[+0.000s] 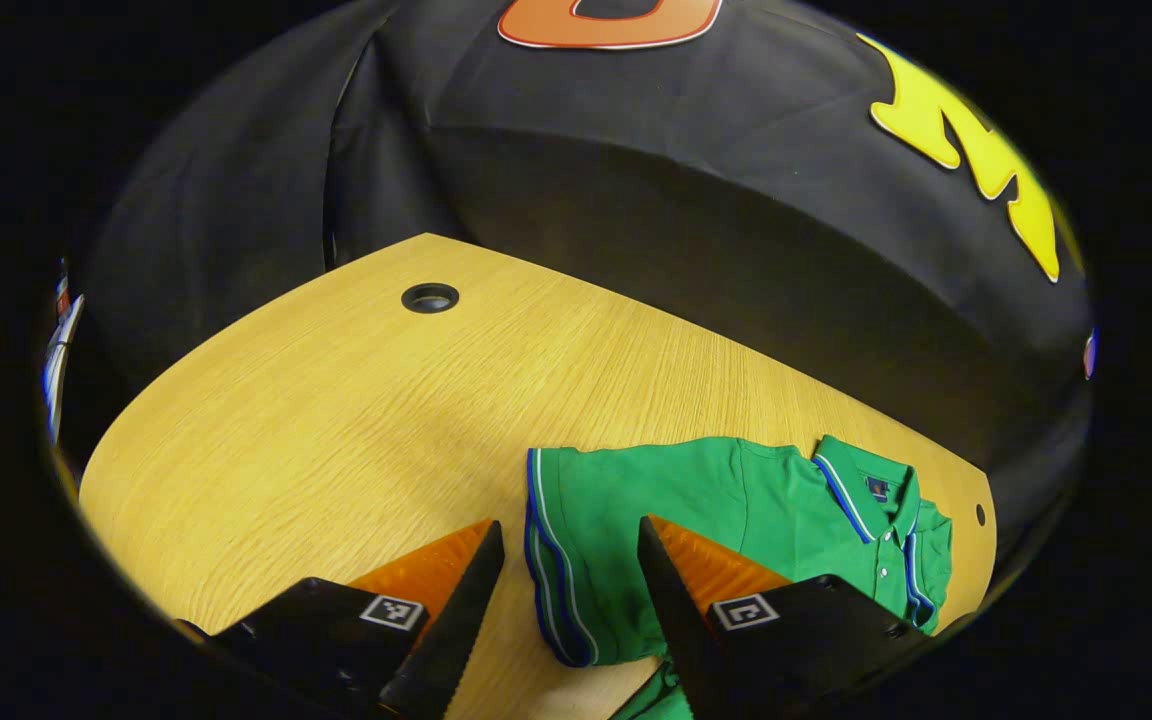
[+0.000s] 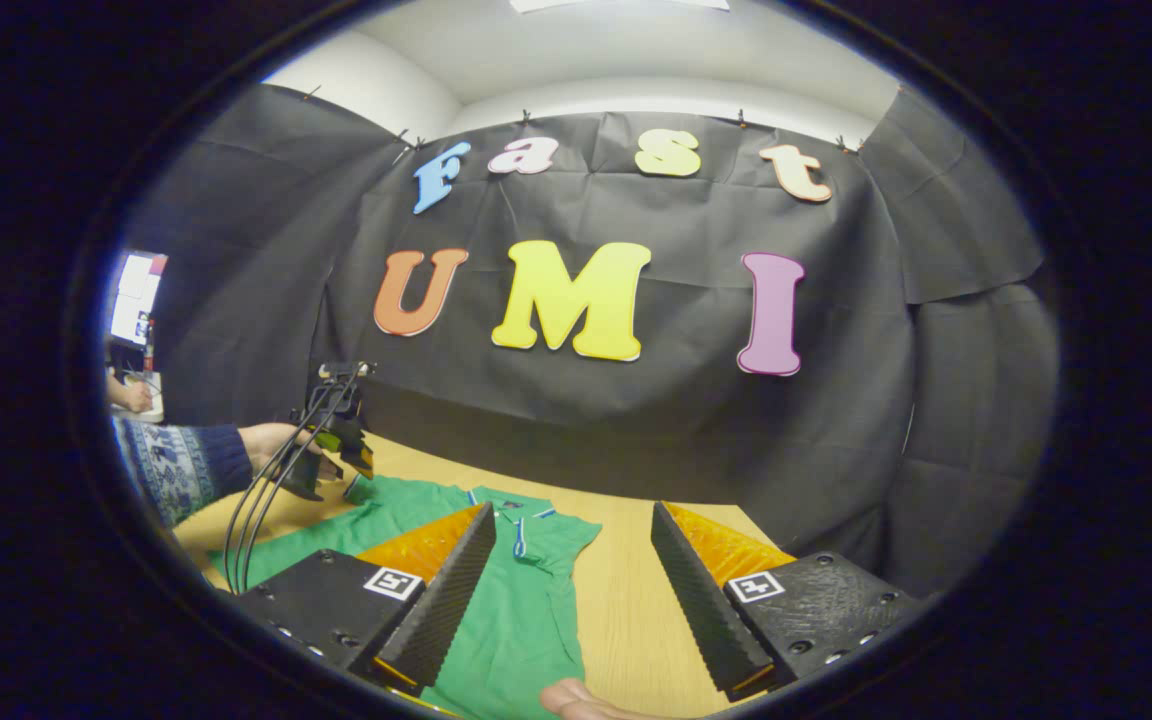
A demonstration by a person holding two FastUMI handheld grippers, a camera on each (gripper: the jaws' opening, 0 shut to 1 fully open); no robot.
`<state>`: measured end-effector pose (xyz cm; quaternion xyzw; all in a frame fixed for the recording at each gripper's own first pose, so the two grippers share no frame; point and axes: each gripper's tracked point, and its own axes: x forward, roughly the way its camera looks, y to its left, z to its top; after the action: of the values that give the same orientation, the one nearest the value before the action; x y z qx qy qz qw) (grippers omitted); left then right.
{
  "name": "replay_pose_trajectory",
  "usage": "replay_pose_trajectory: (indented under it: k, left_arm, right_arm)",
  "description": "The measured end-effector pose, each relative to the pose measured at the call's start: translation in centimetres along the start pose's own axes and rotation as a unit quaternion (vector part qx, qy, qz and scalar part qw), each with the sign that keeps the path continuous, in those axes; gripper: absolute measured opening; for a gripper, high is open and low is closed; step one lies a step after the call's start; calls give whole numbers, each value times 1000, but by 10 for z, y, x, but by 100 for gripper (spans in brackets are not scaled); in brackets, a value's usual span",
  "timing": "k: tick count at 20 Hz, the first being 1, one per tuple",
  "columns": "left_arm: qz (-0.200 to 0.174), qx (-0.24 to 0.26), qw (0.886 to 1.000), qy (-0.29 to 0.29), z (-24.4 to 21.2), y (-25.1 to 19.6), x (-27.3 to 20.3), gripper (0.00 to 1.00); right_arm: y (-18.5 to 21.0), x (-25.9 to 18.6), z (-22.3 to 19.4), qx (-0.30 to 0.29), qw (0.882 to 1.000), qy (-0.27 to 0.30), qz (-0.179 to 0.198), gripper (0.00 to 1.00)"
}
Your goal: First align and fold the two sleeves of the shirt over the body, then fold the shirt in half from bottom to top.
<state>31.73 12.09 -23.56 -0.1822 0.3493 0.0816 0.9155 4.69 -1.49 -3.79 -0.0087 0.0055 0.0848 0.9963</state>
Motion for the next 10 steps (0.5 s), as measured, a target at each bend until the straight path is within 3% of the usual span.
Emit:
replay_pose_trajectory:
  k: [1,3,4,5,6,9,10]
  left_arm:
    - [2,-12,1000,20,-8,0,-1,77]
    - [8,-18,1000,5,-1,5,5,60]
    - [15,-28,999,13,-4,8,4,56]
    - [11,-32,999,13,-3,6,6,39]
    - [9,-34,999,15,-3,5,7,27]
    - [17,16,999,27,-3,0,6,10]
    - [22,28,999,29,-2,-3,4,8]
  right_arm:
    - [-2,0,-2,4,1000,2,2,94]
    - [-10,3,-4,6,1000,6,-7,95]
    - [-17,4,-3,8,1000,3,-13,95]
    - [-22,6,-3,11,1000,0,-18,95]
    - [-25,7,-2,17,1000,-1,-20,95]
    - [-33,3,-1,25,999,-3,-24,95]
    - [-38,5,-3,22,999,-3,-28,95]
